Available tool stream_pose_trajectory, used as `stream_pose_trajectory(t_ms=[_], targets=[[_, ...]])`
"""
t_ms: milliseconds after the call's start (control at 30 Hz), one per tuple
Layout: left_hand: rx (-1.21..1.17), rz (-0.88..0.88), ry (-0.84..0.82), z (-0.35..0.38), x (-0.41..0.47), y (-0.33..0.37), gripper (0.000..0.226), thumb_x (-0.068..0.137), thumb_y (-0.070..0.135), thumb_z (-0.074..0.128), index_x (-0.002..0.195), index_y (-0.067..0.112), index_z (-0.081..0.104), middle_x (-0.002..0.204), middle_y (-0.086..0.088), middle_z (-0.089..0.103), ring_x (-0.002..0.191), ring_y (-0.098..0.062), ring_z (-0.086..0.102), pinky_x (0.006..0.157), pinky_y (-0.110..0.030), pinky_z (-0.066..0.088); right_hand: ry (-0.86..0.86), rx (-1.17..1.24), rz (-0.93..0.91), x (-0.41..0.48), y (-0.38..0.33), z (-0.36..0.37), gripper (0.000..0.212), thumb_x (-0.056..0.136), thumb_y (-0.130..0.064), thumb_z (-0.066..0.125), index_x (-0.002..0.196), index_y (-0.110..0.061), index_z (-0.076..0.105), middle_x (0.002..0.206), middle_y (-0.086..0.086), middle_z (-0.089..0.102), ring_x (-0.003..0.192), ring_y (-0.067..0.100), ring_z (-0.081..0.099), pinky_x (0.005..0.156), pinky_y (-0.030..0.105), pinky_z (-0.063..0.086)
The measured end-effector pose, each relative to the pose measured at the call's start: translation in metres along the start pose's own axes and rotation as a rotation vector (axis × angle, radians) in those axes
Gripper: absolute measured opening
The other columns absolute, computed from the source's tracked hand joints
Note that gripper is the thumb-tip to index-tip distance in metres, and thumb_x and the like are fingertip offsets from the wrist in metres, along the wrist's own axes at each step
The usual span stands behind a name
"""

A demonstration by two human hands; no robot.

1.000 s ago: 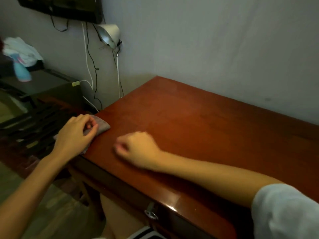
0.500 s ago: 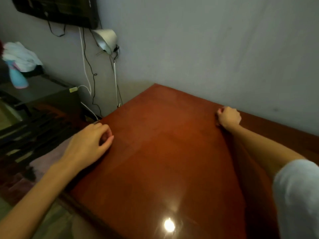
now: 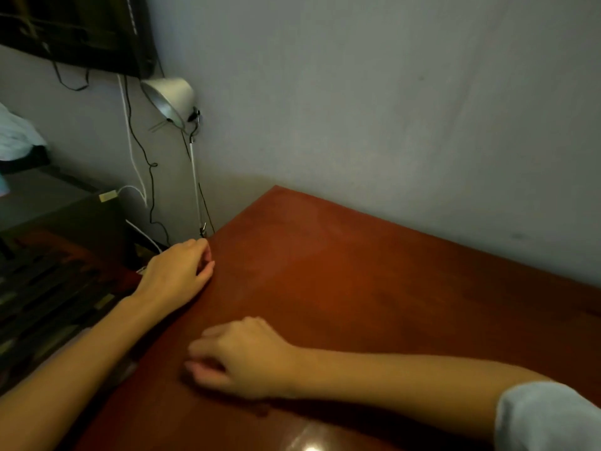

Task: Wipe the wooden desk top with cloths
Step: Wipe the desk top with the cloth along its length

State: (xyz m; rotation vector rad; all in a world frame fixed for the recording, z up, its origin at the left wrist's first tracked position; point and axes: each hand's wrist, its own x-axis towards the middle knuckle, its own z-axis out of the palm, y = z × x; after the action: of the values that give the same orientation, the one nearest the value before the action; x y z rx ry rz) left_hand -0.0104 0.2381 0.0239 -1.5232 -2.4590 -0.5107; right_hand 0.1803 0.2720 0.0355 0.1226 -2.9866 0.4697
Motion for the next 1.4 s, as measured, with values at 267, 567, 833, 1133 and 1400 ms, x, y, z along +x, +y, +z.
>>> stream_pose_trajectory(t_ms=[267, 567, 833, 1133, 1400], targets=[[-0.087, -0.027, 0.069, 0.016, 0.005, -0.012, 0.010, 0.090, 0.027, 0.057, 0.083, 0.026, 0.049, 0.076, 0.010, 0.049, 0.069, -0.006, 0.048, 0.055, -0.024, 0.045, 0.502, -0.244, 1.223, -0.019, 0.279, -0.084, 0.032, 0.094, -0.031, 0.045, 0.102, -0.010, 0.067, 0.103, 0.020, 0.069, 0.097, 0.036, 0.064, 0.079, 0.037, 0.050], [-0.117, -0.045, 0.114, 0.020, 0.004, -0.016, 0.014, 0.086, 0.023, 0.060, 0.079, 0.023, 0.047, 0.072, 0.009, 0.047, 0.066, -0.012, 0.047, 0.050, -0.027, 0.039, 0.202, -0.171, 0.508, 0.104, 0.106, -0.010, 0.022, 0.092, -0.033, 0.047, 0.093, -0.018, 0.063, 0.094, 0.011, 0.069, 0.088, 0.035, 0.064, 0.065, 0.034, 0.043], [-0.146, -0.092, 0.107, 0.019, 0.004, -0.015, 0.012, 0.089, 0.026, 0.055, 0.080, 0.026, 0.048, 0.073, 0.012, 0.047, 0.068, -0.005, 0.046, 0.054, -0.019, 0.038, 0.379, -0.220, 0.935, 0.101, 0.236, -0.058, 0.029, 0.093, -0.031, 0.044, 0.096, -0.013, 0.066, 0.098, 0.016, 0.069, 0.092, 0.035, 0.065, 0.075, 0.035, 0.050], [-0.139, -0.070, 0.131, 0.023, 0.007, -0.014, 0.013, 0.086, 0.026, 0.056, 0.079, 0.026, 0.046, 0.075, 0.011, 0.049, 0.069, -0.008, 0.049, 0.054, -0.023, 0.043, 0.431, -0.183, 1.009, 0.182, 0.262, -0.058, 0.032, 0.094, -0.025, 0.045, 0.102, -0.005, 0.068, 0.106, 0.021, 0.067, 0.100, 0.038, 0.063, 0.080, 0.036, 0.050], [-0.145, -0.070, 0.117, 0.024, 0.008, -0.016, 0.012, 0.088, 0.027, 0.056, 0.080, 0.026, 0.047, 0.074, 0.011, 0.048, 0.068, -0.006, 0.048, 0.052, -0.021, 0.038, 0.291, -0.159, 0.649, 0.124, 0.208, -0.043, 0.020, 0.093, -0.032, 0.046, 0.081, -0.021, 0.057, 0.073, 0.007, 0.067, 0.076, 0.031, 0.066, 0.063, 0.028, 0.043]])
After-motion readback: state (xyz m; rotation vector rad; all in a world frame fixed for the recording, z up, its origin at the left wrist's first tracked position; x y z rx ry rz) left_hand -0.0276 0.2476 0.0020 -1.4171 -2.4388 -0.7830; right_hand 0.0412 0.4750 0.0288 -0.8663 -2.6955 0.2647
